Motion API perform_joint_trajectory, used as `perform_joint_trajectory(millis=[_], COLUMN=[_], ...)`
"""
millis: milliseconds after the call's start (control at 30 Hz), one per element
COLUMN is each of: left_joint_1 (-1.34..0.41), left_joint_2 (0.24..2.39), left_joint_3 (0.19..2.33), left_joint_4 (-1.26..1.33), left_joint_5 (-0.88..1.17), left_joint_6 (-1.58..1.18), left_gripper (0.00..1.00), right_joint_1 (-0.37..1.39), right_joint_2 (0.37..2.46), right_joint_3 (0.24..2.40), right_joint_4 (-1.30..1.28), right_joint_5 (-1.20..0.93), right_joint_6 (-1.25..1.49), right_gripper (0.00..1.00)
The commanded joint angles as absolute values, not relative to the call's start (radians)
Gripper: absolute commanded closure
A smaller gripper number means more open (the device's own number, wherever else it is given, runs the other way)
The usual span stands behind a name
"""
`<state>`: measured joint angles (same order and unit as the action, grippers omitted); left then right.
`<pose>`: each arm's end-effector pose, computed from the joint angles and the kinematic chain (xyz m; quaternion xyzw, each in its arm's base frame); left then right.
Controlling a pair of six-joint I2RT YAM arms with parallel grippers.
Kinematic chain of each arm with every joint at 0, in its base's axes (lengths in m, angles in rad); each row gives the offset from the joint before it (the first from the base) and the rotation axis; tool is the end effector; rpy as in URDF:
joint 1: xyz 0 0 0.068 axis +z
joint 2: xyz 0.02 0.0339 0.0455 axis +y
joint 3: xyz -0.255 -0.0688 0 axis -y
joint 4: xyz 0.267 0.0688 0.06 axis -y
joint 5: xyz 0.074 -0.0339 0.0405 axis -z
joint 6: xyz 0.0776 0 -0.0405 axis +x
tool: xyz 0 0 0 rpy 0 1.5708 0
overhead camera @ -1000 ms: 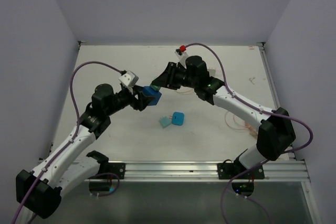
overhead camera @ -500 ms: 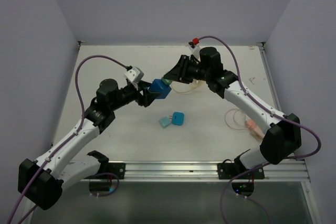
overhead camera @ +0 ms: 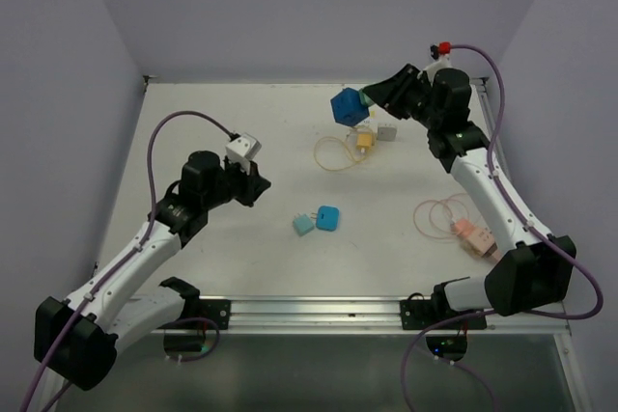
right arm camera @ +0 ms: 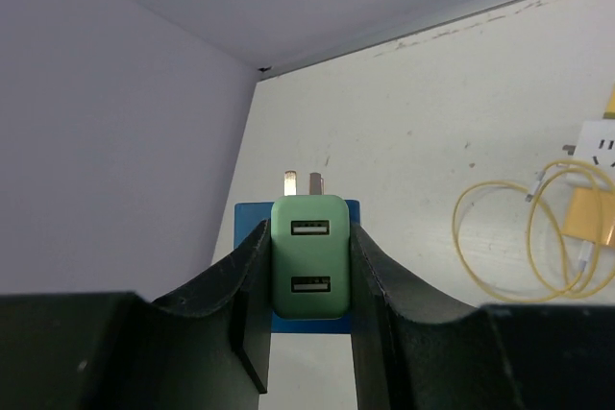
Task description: Pull the plug off the socket
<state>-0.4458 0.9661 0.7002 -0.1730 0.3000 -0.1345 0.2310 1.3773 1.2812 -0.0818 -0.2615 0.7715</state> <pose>0.2450 -0.1425 0.2481 0.2085 0.8121 -0.2726 0.4719 0.3742 0.1086 0.3715 0.1225 0.7553 0.3933 0.5097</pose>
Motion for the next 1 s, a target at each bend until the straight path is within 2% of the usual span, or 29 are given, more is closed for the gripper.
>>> perform_joint_trajectory(millis=[0,33,67,167,333,367,433,967], left_joint_1=[-0.445,-0.445,-0.445,-0.445,-0.445,-0.446,-0.448,-0.459], left_joint_2=[0.890,0.879,0.870,0.857,0.880,0.882,0.888,0.902], left_joint_3=[0.675,0.670,0.666,0.666,0.678,0.678,0.684,0.655], left_joint_4=[-0.114,-0.098,-0.075,-0.055,-0.034,-0.022,-0.017,0.044], left_joint_5=[0.325,0.333,0.342,0.365,0.436,0.445,0.465,0.508], left_joint_6=[-0.133,-0.129,-0.123,-0.114,-0.110,-0.115,-0.118,-0.172], left_gripper=[0.75,0.68,0.56,0.32,0.19,0.09,0.00,0.00], right_joint_1=[0.230,0.232,0.232,0.250,0.320,0.334,0.377,0.637], right_joint_2=[1.345,1.341,1.338,1.318,1.296,1.290,1.289,1.456], right_joint_3=[1.246,1.230,1.206,1.154,1.101,1.082,1.065,1.115], right_joint_4=[0.040,0.044,0.052,0.054,0.031,0.031,0.032,0.094], right_joint_5=[-0.350,-0.385,-0.397,-0.420,-0.431,-0.425,-0.400,-0.292], right_joint_6=[0.830,0.837,0.847,0.847,0.821,0.818,0.815,0.831], right_gripper=[1.00,1.00,1.00,1.00,1.00,1.00,1.00,1.00])
